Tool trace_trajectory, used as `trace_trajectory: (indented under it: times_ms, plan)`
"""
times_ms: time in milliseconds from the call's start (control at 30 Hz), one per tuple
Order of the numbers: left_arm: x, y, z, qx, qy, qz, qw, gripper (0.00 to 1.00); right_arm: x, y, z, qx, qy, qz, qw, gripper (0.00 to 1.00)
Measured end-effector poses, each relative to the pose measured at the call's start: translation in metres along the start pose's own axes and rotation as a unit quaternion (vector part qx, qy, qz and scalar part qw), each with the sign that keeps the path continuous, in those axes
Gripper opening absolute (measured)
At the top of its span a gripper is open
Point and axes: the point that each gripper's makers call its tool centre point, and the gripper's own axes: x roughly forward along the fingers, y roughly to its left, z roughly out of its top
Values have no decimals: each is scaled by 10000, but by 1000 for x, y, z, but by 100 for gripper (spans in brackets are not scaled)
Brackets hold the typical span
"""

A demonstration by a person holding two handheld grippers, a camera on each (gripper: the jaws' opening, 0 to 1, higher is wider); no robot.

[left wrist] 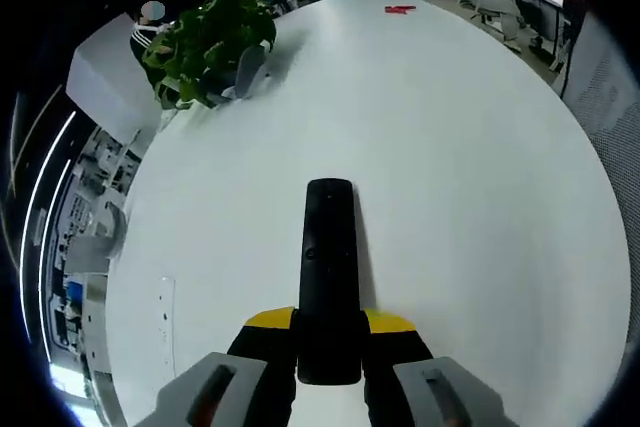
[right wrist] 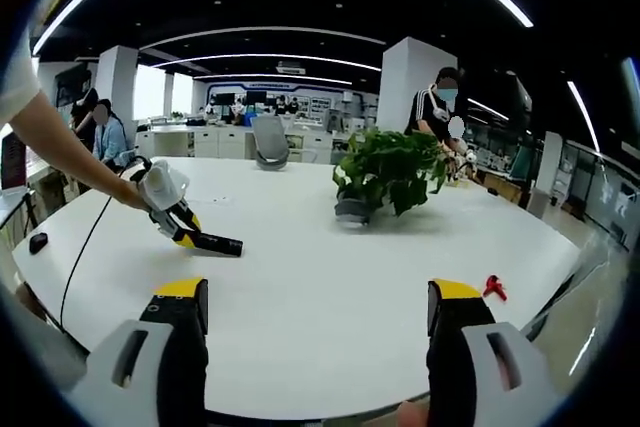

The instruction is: Press the specified remote control buttons in sequence, fully releasing each button before pressing the next.

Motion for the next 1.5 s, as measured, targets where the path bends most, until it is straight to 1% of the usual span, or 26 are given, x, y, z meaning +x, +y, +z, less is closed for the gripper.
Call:
trace_trajectory:
  times_ms: [100, 167, 267, 367, 433, 500, 600, 833, 1000, 1033, 1100, 1133, 1200, 1233, 1400, 1500]
  plan:
    - [4, 4, -2, -35, 19, 41, 10000, 24, 0, 3, 1, 58, -23, 97, 9999, 92]
    - [5, 6, -3, -17, 21, 25, 10000, 24, -1, 3, 3, 87, -76, 95, 9999, 92]
    - [6, 9, -4, 49, 37, 13, 10000, 24, 0, 2, 1, 64, -15, 73, 10000, 92]
    - [11, 13, -8, 67, 84, -2, 9999, 24, 0, 3, 0, 22, 12, 76, 10000, 92]
    - [13, 13, -11, 67, 155, -42, 9998, 24, 0, 2, 1, 52, -14, 72, 10000, 92]
    - [13, 13, -12, 64, 155, -59, 9998, 24, -1, 0, 2, 56, -51, 17, 10000, 91]
    - [12, 13, -11, 16, 142, -95, 9999, 24, 0, 0, 0, 47, 16, 17, 10000, 90]
    - [15, 14, -12, 83, 136, -160, 9997, 24, 1, 0, -5, -70, 152, -3, 9999, 85]
    - [15, 14, -12, 73, 71, -239, 9997, 24, 0, 0, -4, -42, 148, 18, 9999, 85]
    - [15, 14, -12, 87, 54, -237, 9997, 24, 0, 1, -4, -24, 132, 28, 9999, 86]
    - [15, 10, -12, -45, 56, -277, 9996, 21, 0, 0, -4, -26, 117, 24, 9999, 86]
    - [14, 10, -10, 244, -25, -181, 9995, 21, 0, 1, -4, -34, 133, 29, 9999, 86]
    - [16, 11, -10, 413, -49, -122, 9991, 20, 1, 1, -4, -53, 132, 36, 9999, 86]
    - [16, 10, -10, 431, -49, -107, 9990, 20, 1, 2, -4, -50, 122, 42, 9999, 86]
    - [16, 12, -11, 309, -17, -23, 9995, 21, 0, 2, -3, -34, 105, 48, 9999, 87]
    - [15, 14, -11, 132, -5, 43, 9999, 23, 0, 1, -3, -45, 100, 39, 9999, 87]
